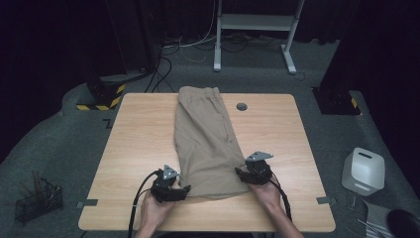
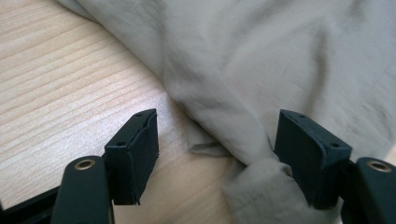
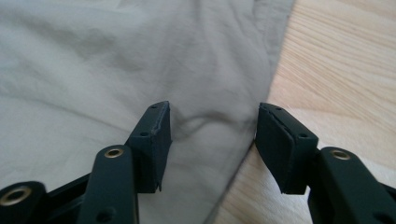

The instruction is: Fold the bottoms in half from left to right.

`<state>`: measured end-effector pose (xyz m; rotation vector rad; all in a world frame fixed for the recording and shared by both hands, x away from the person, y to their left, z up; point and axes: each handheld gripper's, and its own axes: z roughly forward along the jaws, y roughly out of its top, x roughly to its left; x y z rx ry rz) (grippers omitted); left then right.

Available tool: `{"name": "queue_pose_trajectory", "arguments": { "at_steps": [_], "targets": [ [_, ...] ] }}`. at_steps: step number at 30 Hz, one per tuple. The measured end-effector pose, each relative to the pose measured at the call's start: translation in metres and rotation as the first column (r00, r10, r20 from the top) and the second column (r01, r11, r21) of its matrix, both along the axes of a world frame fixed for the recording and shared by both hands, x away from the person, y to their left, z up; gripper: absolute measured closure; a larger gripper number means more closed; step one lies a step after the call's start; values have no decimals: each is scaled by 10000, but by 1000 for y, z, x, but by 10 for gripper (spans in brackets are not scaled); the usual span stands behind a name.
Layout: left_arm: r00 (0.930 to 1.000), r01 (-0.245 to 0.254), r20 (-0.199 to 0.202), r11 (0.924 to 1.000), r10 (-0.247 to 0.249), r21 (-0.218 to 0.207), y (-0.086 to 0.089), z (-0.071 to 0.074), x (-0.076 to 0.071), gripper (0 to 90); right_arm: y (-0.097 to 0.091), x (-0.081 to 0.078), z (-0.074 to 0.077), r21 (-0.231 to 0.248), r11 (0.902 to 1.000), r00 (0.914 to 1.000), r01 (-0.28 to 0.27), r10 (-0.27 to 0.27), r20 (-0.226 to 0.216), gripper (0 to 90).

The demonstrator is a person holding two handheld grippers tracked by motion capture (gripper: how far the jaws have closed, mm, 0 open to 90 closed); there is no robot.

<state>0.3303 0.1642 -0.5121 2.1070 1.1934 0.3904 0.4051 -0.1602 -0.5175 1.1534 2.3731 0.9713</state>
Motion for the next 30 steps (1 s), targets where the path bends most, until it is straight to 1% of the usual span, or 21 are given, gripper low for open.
{"name": "queue_pose_trajectory", "arguments": {
  "at_steps": [1, 2, 3, 5, 6, 7, 8, 11, 12, 14, 17, 19, 20, 21, 22, 24, 25, 26, 28, 29, 30],
  "targets": [
    [9996, -37, 277, 9999, 39, -95, 2, 2, -2, 307, -1, 0, 0, 22, 10000, 10000, 37, -37, -31, 451],
    [9986, -115, 521, 9993, 133, -355, 5, 5, -4, 317, -1, -1, 1, -9, 10000, 10000, 9, -9, 22, 452],
    [9974, -289, 634, 9962, 342, -822, 11, 9, -2, 326, -1, -2, 1, -44, 10000, 10000, -26, 26, 59, 454],
    [9962, -544, 603, 9896, 629, -1331, 19, 14, 4, 328, 1, -3, 2, -164, 9998, 9998, -56, 60, 203, 457],
    [9960, -692, 465, 9865, 768, -1482, 23, 17, 11, 328, 2, -3, 3, -210, 9997, 9994, -82, 88, 330, 457],
    [9952, -792, 458, 9858, 868, -1479, 25, 18, 17, 327, 3, -3, 5, -195, 9998, 9991, -59, 67, 409, 458],
    [9944, -903, 418, 9856, 971, -1428, 26, 19, 21, 329, 5, -4, 6, -169, 9998, 9986, -50, 59, 517, 461],
    [9906, -1328, 187, 9860, 1354, -1013, 28, 18, 41, 343, 7, -6, 11, -16, 9999, 9971, -156, 157, 743, 491],
    [9883, -1505, 94, 9837, 1522, -984, 27, 16, 49, 349, 8, -8, 12, 25, 9997, 9967, -226, 224, 778, 515],
    [9878, -1534, 123, 9837, 1552, -935, 26, 14, 60, 361, 11, -10, 12, 42, 9982, 9945, -605, 600, 859, 561],
    [9856, -1658, 203, 9827, 1680, -822, 21, 13, 77, 394, 15, -10, 9, -1, 9954, 9929, -954, 952, 719, 599],
    [9831, -1801, 224, 9818, 1817, -600, 18, 11, 88, 417, 16, -10, 6, 3, 9945, 9927, -1050, 1048, 603, 608],
    [9831, -1813, 162, 9815, 1826, -618, 16, 11, 92, 432, 16, -10, 4, 19, 9942, 9924, -1077, 1074, 603, 609],
    [9830, -1813, 151, 9807, 1829, -726, 16, 10, 95, 459, 17, -10, 3, 27, 9941, 9924, -1087, 1084, 587, 609],
    [9833, -1813, 38, 9809, 1820, -701, 15, 9, 98, 487, 17, -11, 3, 12, 9938, 9922, -1108, 1105, 577, 608],
    [9860, -1668, -94, 9853, 1666, -374, 12, 6, 103, 552, 18, -12, 1, -71, 9932, 9916, -1166, 1168, 552, 604],
    [9875, -1572, -113, 9872, 1569, -271, 11, 4, 105, 609, 18, -12, 0, -135, 9922, 9906, -1242, 1247, 570, 601],
    [9883, -1527, 24, 9882, 1528, -148, 10, 3, 105, 664, 19, -12, -1, -163, 9917, 9902, -1278, 1285, 537, 596],
    [9897, -1433, 67, 9897, 1433, -49, 9, 1, 106, 753, 18, -13, -2, -182, 9906, 9892, -1356, 1364, 536, 586],
    [9905, -1372, 72, 9905, 1371, 81, 9, 0, 106, 793, 17, -12, -3, -91, 9906, 9894, -1364, 1367, 492, 578],
    [9920, -1259, 152, 9915, 1254, 338, 9, -1, 105, 836, 16, -11, -3, 60, 9894, 9886, -1454, 1451, 410, 569]
  ]
}}
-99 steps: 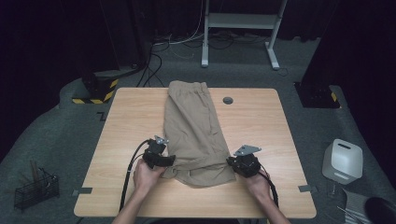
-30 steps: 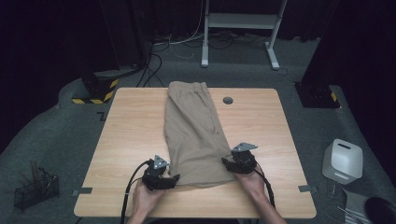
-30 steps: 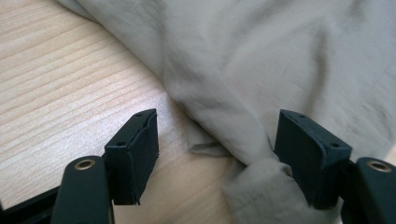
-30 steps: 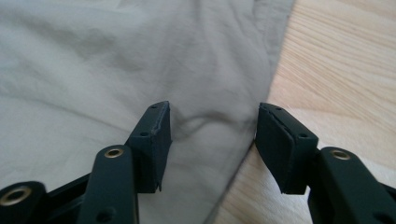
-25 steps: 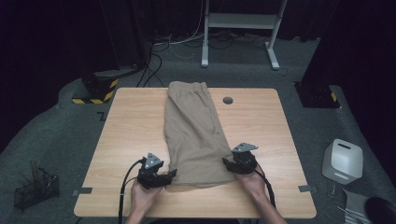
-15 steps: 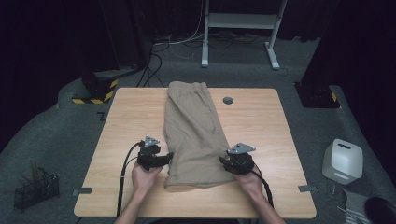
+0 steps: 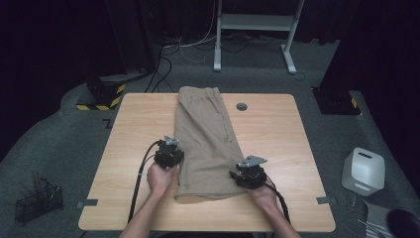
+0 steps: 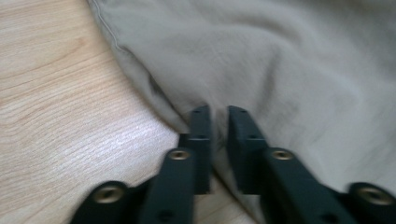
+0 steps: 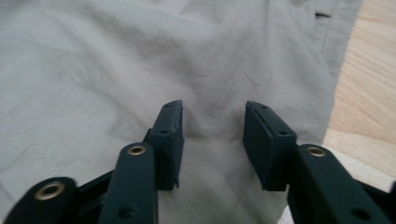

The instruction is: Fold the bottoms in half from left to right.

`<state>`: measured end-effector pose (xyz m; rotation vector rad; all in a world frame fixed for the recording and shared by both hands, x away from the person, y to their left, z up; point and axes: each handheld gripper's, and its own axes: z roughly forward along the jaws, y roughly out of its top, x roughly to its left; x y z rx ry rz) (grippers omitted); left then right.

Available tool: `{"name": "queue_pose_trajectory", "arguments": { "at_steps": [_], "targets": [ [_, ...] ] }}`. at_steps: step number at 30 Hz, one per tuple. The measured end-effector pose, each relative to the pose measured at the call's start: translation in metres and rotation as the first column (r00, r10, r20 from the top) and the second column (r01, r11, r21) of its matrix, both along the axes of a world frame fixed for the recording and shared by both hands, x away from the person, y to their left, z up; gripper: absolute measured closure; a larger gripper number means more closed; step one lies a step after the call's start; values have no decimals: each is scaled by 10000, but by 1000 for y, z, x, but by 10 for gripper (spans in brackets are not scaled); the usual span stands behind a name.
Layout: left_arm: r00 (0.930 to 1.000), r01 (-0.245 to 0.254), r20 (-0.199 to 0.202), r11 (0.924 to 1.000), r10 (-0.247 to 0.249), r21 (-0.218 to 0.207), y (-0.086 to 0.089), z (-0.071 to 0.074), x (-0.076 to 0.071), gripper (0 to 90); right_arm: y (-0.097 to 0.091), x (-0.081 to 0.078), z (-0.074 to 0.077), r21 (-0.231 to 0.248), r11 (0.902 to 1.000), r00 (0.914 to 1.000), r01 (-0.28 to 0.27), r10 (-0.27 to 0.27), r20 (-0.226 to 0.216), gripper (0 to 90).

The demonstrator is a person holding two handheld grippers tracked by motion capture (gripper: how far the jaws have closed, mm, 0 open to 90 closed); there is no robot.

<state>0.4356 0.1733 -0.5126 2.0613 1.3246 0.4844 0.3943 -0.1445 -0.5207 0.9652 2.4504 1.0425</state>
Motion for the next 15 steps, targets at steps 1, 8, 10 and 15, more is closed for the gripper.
{"name": "queue_pose_trajectory", "arguments": {
  "at_steps": [1, 8, 10, 15],
  "targets": [
    [10000, 50, -4, 9999, -50, 114, 1, 1, -1, 870, -1, 1, 0, 33, 10000, 10000, -88, 88, -40, 568],
    [9999, -101, -78, 9994, 103, 345, 22, 7, -14, 895, -11, -10, 2, -176, 9995, 9996, -255, 253, -141, 567],
    [9995, -254, 170, 9992, 249, 319, 23, 12, -22, 856, -13, -13, 3, -241, 9991, 9992, -357, 352, -207, 567],
    [9947, 778, 672, 9970, -773, -48, 7, 20, -54, 523, -10, -17, 6, -614, 9978, 9995, -256, 244, -200, 550]
  ]
}}
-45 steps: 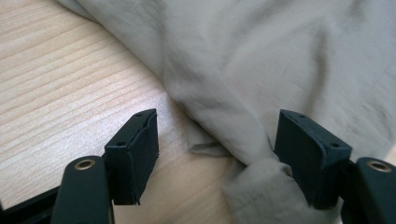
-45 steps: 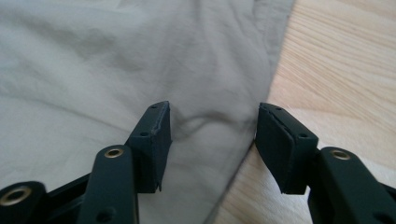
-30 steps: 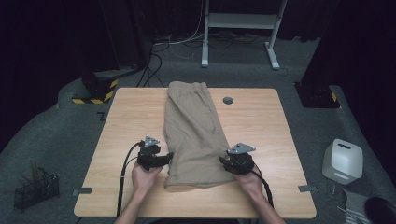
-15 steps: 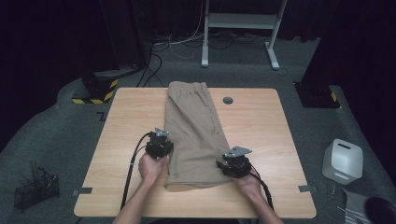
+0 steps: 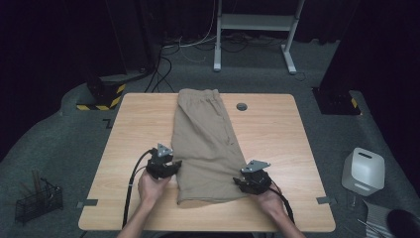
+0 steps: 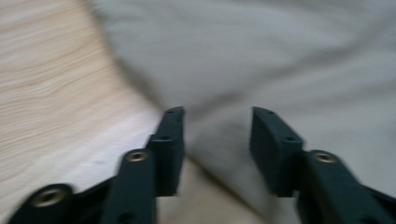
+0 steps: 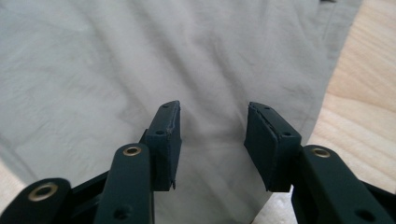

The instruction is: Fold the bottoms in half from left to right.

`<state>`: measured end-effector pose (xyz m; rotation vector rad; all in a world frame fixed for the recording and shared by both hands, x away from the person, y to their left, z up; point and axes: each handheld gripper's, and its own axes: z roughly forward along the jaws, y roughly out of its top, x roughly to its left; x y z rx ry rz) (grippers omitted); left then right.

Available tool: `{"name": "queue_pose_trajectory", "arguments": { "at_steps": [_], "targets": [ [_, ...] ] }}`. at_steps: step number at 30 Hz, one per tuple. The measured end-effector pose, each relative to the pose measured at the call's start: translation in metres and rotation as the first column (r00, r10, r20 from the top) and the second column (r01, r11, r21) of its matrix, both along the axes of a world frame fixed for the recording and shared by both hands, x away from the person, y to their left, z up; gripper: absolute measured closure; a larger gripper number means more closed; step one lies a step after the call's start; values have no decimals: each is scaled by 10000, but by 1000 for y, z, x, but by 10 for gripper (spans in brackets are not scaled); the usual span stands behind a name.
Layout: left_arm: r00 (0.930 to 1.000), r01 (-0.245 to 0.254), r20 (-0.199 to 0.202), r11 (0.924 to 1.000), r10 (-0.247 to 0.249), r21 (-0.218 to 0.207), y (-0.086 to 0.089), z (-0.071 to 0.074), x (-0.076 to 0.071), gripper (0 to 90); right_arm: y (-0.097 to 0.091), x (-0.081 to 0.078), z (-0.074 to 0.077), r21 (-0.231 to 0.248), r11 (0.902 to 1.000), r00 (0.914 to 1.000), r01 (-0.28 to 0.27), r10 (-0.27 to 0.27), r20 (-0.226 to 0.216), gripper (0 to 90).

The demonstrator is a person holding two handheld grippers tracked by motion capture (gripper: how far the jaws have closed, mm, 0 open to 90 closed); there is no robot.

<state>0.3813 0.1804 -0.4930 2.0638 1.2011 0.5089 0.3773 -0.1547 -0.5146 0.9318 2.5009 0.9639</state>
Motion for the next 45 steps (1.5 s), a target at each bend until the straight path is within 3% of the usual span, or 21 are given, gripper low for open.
{"name": "queue_pose_trajectory", "arguments": {
  "at_steps": [2, 5, 7, 9, 11, 13, 15, 17, 19, 20, 22, 25, 29, 33, 35, 37, 40, 42, 45],
  "targets": [
    [9994, 345, 49, 9994, -345, 74, -6, 0, -14, 478, 1, 2, 2, 194, 9996, 9997, 182, -184, 143, 549],
    [9982, 601, -10, 9981, -601, -139, -9, -1, -29, 446, 5, 7, 6, 598, 9976, 9991, 344, -358, 241, 547],
    [9982, 599, -39, 9980, -598, 223, -12, -6, -30, 455, 11, 12, 6, 537, 9981, 9993, 300, -311, 201, 550],
    [9974, 685, -261, 9966, -673, 459, -14, -12, -23, 553, 16, 15, 2, 369, 9991, 9996, 209, -215, 163, 553],
    [9970, 685, -408, 9948, -655, 757, -16, -18, -8, 715, 20, 18, -3, 243, 9995, 9996, 198, -203, 195, 561],
    [9968, 667, -474, 9960, -639, 596, -15, -18, 8, 871, 21, 23, -4, 305, 9992, 9996, 244, -248, 153, 569],
    [9972, 603, -495, 9956, -569, 717, -12, -14, 22, 894, 20, 26, -4, 345, 9990, 9995, 280, -284, 106, 580],
    [9987, 357, -370, 9980, -338, 515, -8, -8, 31, 895, 21, 29, -3, 335, 9992, 9997, 229, -232, 99, 589],
    [10000, 14, -25, 9978, -12, 670, -6, -2, 32, 877, 23, 31, -3, 326, 9993, 9998, 171, -173, 82, 590],
    [9998, -185, 133, 9958, 174, 891, -6, 0, 30, 818, 25, 32, -3, 275, 9994, 9997, 196, -199, 107, 590],
    [9999, -119, 62, 9941, 113, 1077, -6, -1, 20, 631, 26, 32, -3, 282, 9992, 9995, 280, -283, 103, 588],
    [9999, 114, 108, 9874, -133, 1580, -6, -6, -5, 488, 25, 31, -5, 402, 9986, 9993, 340, -346, 163, 586],
    [9998, 222, -2, 9944, -223, 1029, -1, -9, -38, 420, 25, 30, -5, 461, 9982, 9990, 378, -389, 233, 585],
    [9959, 760, -590, 9878, -684, 1363, -5, -13, -62, 365, 25, 30, -5, 453, 9982, 9989, 397, -408, 238, 585],
    [9945, 898, -670, 9848, -806, 1487, -4, -13, -70, 360, 25, 30, -5, 449, 9982, 9989, 399, -410, 227, 585],
    [9946, 875, -678, 9865, -787, 1383, -1, -10, -74, 357, 25, 30, -5, 445, 9982, 9989, 398, -409, 227, 584],
    [9979, 594, -333, 9928, -562, 1037, 4, -3, -71, 374, 26, 29, -4, 354, 9986, 9989, 399, -408, 232, 577],
    [9988, 439, -240, 9970, -424, 644, 5, -1, -64, 399, 26, 28, -4, 258, 9989, 9990, 381, -387, 236, 579],
    [9985, 338, -452, 9989, -324, 314, 2, -3, -45, 423, 24, 24, -1, 287, 9991, 9993, 308, -314, 211, 629]
  ]
}}
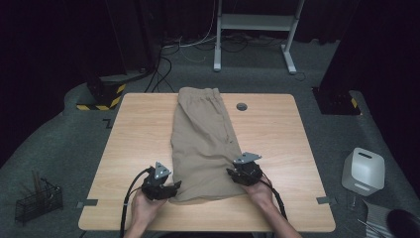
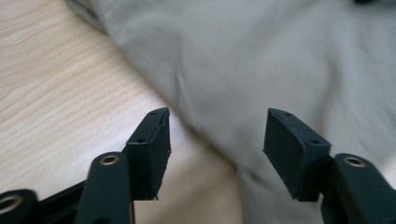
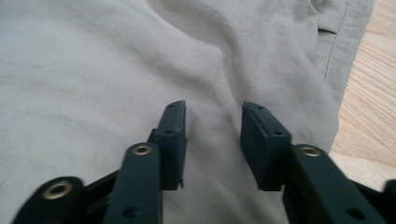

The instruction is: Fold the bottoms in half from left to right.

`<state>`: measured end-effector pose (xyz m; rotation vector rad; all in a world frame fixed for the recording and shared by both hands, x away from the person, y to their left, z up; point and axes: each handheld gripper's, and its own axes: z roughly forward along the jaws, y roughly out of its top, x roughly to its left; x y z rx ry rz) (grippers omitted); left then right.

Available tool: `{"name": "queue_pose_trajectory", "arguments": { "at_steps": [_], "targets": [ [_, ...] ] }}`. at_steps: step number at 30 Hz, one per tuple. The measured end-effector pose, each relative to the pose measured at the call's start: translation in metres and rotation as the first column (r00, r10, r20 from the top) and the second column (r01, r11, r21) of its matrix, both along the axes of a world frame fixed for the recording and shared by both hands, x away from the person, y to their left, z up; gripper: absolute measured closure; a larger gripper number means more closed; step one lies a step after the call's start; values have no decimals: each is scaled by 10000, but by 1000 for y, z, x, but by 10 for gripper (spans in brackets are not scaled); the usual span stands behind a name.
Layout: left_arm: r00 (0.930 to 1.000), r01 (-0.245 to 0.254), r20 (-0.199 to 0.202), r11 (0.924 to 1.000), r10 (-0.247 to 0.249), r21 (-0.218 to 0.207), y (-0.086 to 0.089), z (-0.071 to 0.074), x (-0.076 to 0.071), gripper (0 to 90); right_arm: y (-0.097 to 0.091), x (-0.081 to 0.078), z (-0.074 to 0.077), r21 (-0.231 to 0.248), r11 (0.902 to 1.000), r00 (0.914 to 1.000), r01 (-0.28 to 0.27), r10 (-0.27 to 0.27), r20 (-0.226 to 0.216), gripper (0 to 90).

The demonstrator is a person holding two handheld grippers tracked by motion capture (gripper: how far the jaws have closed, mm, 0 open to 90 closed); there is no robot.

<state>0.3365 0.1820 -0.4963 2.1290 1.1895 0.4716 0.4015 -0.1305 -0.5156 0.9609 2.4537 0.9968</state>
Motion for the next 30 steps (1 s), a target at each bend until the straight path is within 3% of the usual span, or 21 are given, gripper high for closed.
{"name": "queue_pose_trajectory", "arguments": {
  "at_steps": [1, 4, 7, 8, 11, 14, 17, 18, 20, 23, 27, 30],
  "targets": [
    [9999, -1, -147, 10000, 1, 12, -3, -3, 8, 442, -1, -1, 0, 16, 10000, 10000, -37, 37, -1, 645],
    [9989, 152, -440, 9998, -147, 101, -9, -11, 22, 638, -5, -7, 2, 102, 9996, 9996, -276, 277, -66, 684],
    [9993, 265, -262, 9989, -255, 378, -10, -9, 27, 864, -8, -11, -1, -95, 9985, 9985, -542, 541, -122, 715],
    [9990, 273, -350, 9993, -263, 262, -8, -7, 27, 890, -11, -13, -1, -30, 9980, 9980, -627, 627, -125, 731],
    [9972, 593, -477, 9971, -571, 482, -6, -4, 17, 895, -16, -19, -1, -46, 9955, 9953, -949, 948, -190, 740],
    [9976, 559, -436, 9961, -530, 687, -3, -5, 4, 858, -16, -30, 0, -217, 9933, 9935, -1135, 1131, -157, 738],
    [10000, 73, -7, 9992, -73, 382, 4, 2, 4, 637, -15, -33, 3, -388, 9926, 9930, -1147, 1135, -331, 696],
    [9999, 10, 136, 9995, -14, 310, 5, 5, 6, 576, -16, -31, 4, -282, 9932, 9929, -1126, 1113, -425, 686],
    [9990, -191, 402, 9998, 189, 41, 5, 9, 15, 482, -18, -25, 10, 28, 9965, 9964, -835, 836, -171, 684],
    [9982, -371, 464, 9991, 380, -200, -3, 8, 35, 418, -25, -6, 26, 1115, 9938, 9998, 42, -65, 202, 680],
    [9981, -594, 151, 9976, 600, -368, -15, -9, 60, 405, -23, 28, 31, 1568, 9803, 9925, 1200, -1222, 46, 627],
    [9976, -676, 148, 9976, 678, -131, -22, -18, 65, 399, -13, 50, 23, 1389, 9780, 9879, 1554, -1539, -212, 606]
  ]
}}
